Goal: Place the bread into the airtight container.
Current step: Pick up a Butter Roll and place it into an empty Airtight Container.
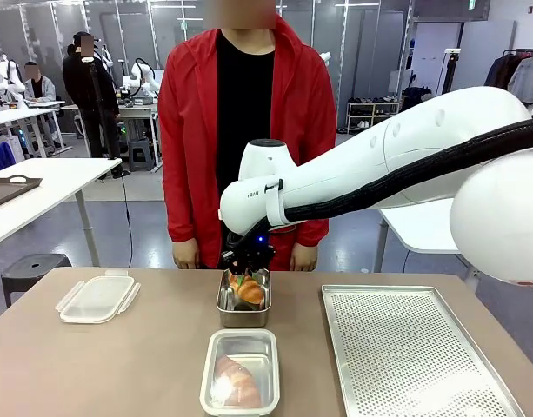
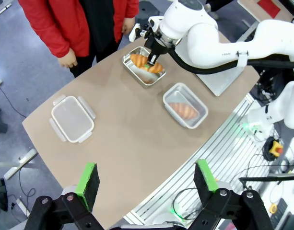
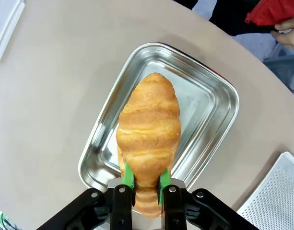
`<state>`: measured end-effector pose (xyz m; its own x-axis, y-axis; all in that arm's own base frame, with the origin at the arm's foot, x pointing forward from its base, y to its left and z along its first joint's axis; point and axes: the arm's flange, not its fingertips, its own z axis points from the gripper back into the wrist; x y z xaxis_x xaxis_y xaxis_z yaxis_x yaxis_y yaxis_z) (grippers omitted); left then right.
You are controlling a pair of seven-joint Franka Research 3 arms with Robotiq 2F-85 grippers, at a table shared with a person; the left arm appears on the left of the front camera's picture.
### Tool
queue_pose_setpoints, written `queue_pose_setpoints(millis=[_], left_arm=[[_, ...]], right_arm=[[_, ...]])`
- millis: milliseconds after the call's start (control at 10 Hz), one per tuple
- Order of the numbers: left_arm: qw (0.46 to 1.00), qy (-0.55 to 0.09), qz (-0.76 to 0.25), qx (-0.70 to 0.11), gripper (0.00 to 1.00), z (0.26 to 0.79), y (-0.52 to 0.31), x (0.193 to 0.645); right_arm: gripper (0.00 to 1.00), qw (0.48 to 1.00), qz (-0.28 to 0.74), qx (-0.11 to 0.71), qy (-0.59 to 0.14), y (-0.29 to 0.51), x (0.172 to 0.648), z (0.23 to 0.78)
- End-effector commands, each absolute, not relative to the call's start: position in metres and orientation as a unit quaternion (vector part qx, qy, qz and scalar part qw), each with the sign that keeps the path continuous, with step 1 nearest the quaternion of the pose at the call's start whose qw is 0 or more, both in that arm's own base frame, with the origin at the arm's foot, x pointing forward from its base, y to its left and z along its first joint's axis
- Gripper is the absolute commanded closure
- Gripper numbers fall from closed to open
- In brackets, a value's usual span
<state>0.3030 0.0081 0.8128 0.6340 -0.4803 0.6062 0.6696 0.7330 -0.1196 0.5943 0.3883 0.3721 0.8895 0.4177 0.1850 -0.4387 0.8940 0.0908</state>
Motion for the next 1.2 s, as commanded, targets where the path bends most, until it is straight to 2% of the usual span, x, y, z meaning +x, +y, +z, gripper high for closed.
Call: queue_pose_setpoints(millis=[0, 100, 200, 400, 500, 600, 800, 900, 1100], left_arm=[[0.886, -0.278, -0.329, -0.170, 0.00, 0.815, 0.008, 0.302], [0.886, -0.278, -0.329, -0.170, 0.00, 0.815, 0.008, 0.302], [0.886, -0.278, -0.329, -0.170, 0.00, 0.815, 0.008, 0.302], [0.886, -0.278, -0.329, -0.170, 0.00, 0.815, 0.008, 0.302], [0.886, -0.278, -0.329, -0.170, 0.00, 0.815, 0.008, 0.302], [0.886, -0.278, -0.329, -0.170, 0.00, 0.815, 0.008, 0.302], [0.886, -0.278, -0.329, -0.170, 0.00, 0.815, 0.008, 0.302], [0.886, -0.278, -0.329, -0.170, 0.00, 0.815, 0.008, 0.302], [0.886, -0.278, -0.329, -0.170, 0.00, 0.815, 0.008, 0.302]], right_arm=[[0.34, 0.975, 0.201, 0.059, -0.079, 0.385, 0.596, 0.370], [0.32, 0.974, 0.202, 0.061, -0.077, 0.383, 0.596, 0.370], [0.00, 0.975, 0.201, 0.059, -0.073, 0.382, 0.596, 0.370], [0.00, 0.975, 0.201, 0.061, -0.070, 0.379, 0.599, 0.365], [0.08, 0.976, 0.200, 0.064, -0.065, 0.375, 0.601, 0.362], [0.00, 0.974, 0.204, 0.072, -0.069, 0.371, 0.604, 0.362], [0.00, 0.968, 0.222, 0.098, -0.069, 0.357, 0.609, 0.360], [0.00, 0.974, 0.206, 0.064, -0.069, 0.372, 0.604, 0.362], [0.00, 0.974, 0.206, 0.064, -0.069, 0.372, 0.604, 0.362]])
